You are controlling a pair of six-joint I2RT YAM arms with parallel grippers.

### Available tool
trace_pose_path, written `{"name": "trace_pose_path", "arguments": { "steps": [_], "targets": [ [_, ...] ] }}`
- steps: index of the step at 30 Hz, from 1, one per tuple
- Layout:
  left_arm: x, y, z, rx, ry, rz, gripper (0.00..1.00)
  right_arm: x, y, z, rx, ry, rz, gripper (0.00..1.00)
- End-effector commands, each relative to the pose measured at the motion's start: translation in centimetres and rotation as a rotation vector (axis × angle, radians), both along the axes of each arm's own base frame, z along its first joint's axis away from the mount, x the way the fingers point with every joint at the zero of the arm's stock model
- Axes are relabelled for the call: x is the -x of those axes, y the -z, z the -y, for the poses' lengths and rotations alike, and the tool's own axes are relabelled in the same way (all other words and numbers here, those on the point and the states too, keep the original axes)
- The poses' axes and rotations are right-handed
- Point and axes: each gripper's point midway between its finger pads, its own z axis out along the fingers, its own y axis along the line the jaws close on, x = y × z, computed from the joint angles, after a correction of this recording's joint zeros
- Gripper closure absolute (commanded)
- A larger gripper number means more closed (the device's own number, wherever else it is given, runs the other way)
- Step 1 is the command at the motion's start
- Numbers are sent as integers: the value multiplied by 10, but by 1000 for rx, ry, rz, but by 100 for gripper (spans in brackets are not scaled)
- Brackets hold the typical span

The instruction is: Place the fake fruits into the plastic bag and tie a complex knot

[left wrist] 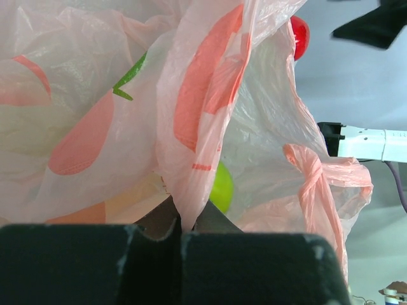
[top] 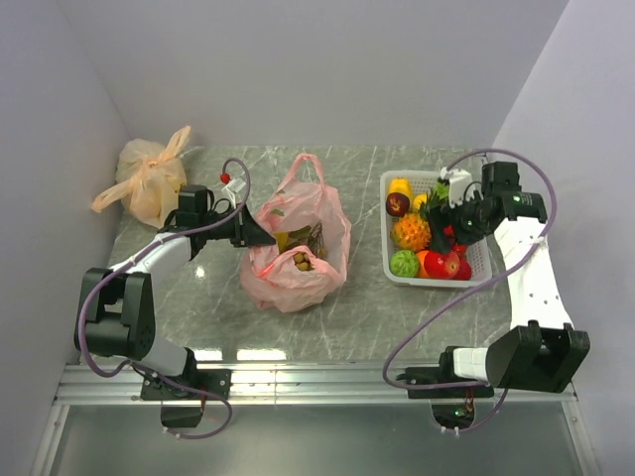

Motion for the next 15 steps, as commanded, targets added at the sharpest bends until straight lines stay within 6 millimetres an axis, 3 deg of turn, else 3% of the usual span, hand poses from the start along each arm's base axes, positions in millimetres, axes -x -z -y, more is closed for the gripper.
{"name": "trace_pose_path", "arguments": {
  "steps": [1, 5, 11, 15],
  "targets": [
    [1, -8, 1, 9, 19, 60, 100, 15, 20, 26, 133, 45, -91, 2],
    [2, -8, 1, 9, 18, 57, 100, 10, 42, 30, 141, 71, -180, 0],
    [2, -6, 0, 1, 11, 61, 100, 19, 81, 21, 107, 61, -347, 0],
    [1, -6, 0, -1, 11, 62, 100, 24, 92, 13, 67, 49, -398, 3]
  ]
}}
